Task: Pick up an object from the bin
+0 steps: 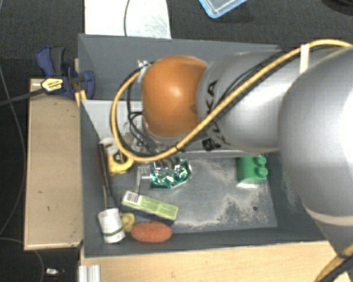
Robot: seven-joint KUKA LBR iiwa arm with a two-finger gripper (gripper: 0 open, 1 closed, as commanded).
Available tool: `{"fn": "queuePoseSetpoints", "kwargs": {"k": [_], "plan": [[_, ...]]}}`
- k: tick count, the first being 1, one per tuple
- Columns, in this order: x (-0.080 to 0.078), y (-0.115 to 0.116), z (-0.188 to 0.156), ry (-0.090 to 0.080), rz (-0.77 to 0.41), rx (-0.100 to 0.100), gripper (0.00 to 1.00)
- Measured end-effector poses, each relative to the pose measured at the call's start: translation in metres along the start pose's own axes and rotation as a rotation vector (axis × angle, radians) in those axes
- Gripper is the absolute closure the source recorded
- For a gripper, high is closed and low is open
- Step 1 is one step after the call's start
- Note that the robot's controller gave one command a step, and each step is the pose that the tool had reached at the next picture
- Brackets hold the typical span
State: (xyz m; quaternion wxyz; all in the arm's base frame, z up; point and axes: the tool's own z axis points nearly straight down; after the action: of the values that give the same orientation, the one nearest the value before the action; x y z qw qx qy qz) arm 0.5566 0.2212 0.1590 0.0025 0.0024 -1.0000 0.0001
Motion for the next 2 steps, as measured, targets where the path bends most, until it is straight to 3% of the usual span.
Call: {"fn": "queuePoseSetpoints", "kwargs": {"k": [1,2], "plan": [[-0.002,-0.001,-0.005,-0.007,0.006,-0.002,0.0],[0.044,-0.057,0.004,-0.007,-0.009,-0.003,0.0]]}}
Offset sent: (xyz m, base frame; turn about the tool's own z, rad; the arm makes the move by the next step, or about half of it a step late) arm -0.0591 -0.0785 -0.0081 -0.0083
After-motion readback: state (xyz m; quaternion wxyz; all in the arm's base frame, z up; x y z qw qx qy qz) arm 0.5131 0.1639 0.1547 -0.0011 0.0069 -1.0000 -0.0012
